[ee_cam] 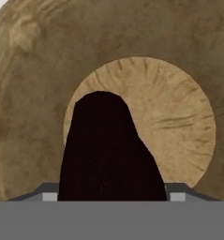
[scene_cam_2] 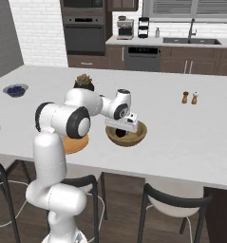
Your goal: Pick the chicken drumstick and avocado from their plates and place them in the bowl. Then put the bowl in the fridge.
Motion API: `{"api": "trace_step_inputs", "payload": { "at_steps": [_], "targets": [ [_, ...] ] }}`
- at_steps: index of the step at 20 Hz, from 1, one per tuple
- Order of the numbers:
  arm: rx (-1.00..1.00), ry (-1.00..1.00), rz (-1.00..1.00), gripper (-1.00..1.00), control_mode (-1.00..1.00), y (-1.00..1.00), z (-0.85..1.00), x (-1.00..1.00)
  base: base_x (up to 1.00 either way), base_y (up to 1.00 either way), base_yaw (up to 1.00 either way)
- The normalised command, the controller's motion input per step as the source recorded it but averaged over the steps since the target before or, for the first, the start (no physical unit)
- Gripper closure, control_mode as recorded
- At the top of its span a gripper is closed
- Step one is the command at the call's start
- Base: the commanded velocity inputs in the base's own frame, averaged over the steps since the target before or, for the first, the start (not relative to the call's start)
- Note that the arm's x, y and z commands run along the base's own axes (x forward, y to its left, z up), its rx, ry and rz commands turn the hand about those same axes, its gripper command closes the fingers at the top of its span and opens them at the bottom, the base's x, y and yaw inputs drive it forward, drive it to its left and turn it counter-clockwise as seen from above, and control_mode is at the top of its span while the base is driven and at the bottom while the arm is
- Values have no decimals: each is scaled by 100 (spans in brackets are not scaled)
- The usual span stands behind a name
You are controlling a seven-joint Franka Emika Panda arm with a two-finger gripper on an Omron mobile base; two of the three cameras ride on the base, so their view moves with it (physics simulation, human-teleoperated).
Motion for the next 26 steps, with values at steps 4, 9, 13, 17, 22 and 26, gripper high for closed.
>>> {"api": "trace_step_inputs", "payload": {
  "at_steps": [4,9,13,17,22,26],
  "targets": [
    [0,1,0,-100,-100,0,0,3,0,0,0],
    [0,-7,3,-100,-100,0,44,-27,0,0,0],
    [0,-3,1,-100,-100,4,69,-83,0,0,0],
    [0,0,1,-100,-100,26,47,-100,0,0,0],
    [1,-9,1,-100,-100,62,8,-100,0,0,0],
    [1,-21,0,-100,-100,40,13,-100,0,0,0]
  ]
}}
